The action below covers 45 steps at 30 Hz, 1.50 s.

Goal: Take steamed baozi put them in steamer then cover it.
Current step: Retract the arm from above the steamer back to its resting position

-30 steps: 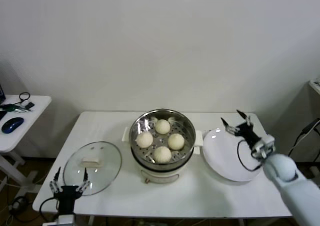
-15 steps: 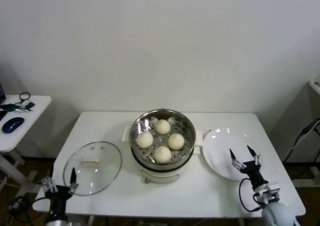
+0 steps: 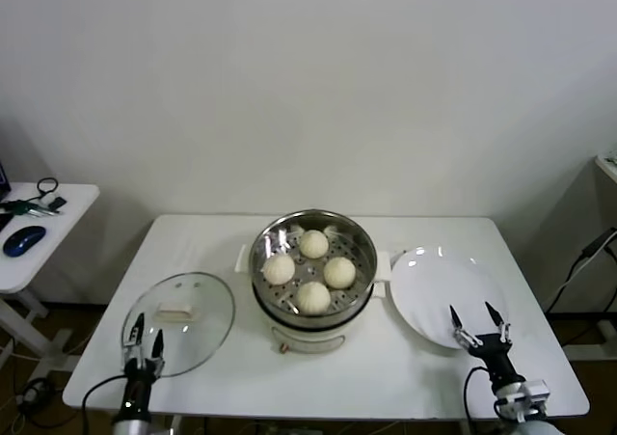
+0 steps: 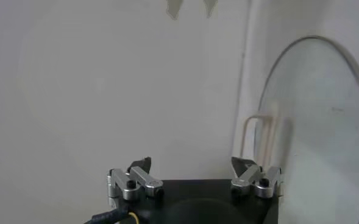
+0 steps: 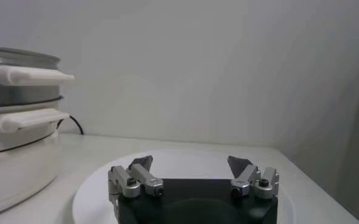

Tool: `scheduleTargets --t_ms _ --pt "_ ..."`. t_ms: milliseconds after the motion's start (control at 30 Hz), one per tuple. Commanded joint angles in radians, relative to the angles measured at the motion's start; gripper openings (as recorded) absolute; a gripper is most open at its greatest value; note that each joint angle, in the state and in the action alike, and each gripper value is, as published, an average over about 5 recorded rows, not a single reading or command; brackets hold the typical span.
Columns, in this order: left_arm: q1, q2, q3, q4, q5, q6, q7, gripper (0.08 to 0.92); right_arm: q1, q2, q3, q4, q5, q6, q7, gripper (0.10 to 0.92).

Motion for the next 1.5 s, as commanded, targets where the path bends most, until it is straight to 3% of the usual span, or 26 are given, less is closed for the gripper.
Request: scheduleTargets --t_ms 33,667,1500 --pt "-0.083 0.004 0.002 0.111 0.15 0.005 -0.035 0.823 -0.071 0.024 0.038 0.063 0.003 -0.004 0.003 0.823" --pt "-0.3 0.029 0.031 0.319 0.185 0.017 -0.006 0.814 -0.12 0.026 0.082 0.102 0.006 0.0 -0.005 0.823" --pt "-0.309 0.054 0.041 0.337 0.236 0.019 0.005 0.148 -0.125 0.025 0.078 0.105 0.0 0.005 -0.024 0.823"
